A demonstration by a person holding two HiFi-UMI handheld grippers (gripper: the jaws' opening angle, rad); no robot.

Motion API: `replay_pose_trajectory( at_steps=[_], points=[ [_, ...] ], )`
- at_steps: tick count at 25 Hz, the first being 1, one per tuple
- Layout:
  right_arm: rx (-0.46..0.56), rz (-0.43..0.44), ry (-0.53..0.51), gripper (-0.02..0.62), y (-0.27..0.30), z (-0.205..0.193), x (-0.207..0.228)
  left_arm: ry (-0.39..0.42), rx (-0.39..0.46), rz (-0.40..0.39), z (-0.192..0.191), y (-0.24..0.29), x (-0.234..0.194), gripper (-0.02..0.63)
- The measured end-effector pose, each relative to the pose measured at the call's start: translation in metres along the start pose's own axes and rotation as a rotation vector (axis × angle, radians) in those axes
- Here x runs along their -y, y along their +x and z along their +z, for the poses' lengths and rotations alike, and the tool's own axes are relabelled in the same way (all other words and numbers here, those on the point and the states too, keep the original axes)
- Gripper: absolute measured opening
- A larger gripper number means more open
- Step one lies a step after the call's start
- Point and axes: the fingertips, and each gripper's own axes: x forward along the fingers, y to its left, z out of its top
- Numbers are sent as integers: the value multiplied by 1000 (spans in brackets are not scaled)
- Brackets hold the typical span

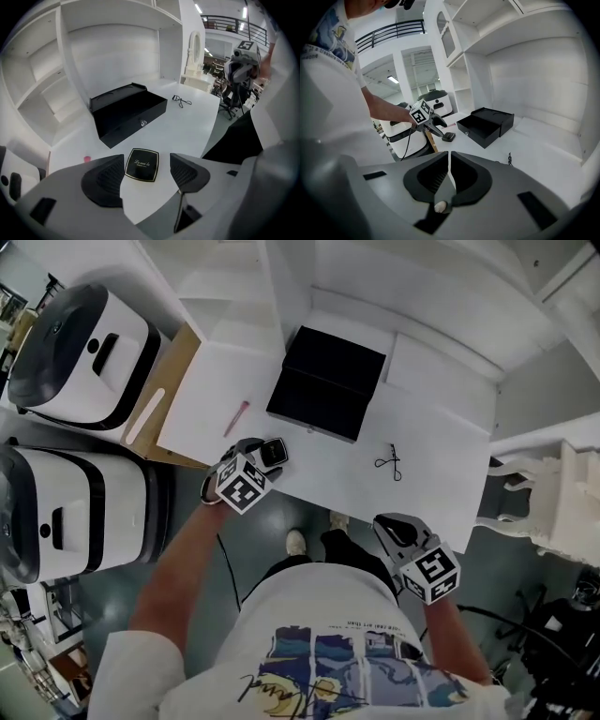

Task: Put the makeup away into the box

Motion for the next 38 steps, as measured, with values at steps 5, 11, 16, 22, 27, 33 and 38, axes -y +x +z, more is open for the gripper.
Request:
replay_pose_trajectory(
  at_steps=[5, 11, 16, 22, 27, 33, 38],
  points=[
    [-3, 3, 27, 35, 2, 1, 25, 69, -124, -61, -15, 28, -5, 327],
    [-17, 19, 50, 35, 4, -3, 41, 69, -198, -125, -28, 44, -7, 334],
    [-25, 23, 53, 35, 4, -2, 54, 71, -230, -153, -30, 50, -5, 334],
    [-27, 45, 44, 35, 9, 2, 63, 54, -244, -125, -29, 49, -5, 328],
    [-24, 73, 26, 35, 14, 6, 67, 3, -227, -98, -26, 45, -6, 325],
    [-24, 98, 7, 35, 16, 9, 75, -45, -201, -72, -18, 38, -8, 324],
    [-10, 110, 3, 35, 16, 12, 81, -70, -178, -55, -7, 27, -9, 322]
  ],
)
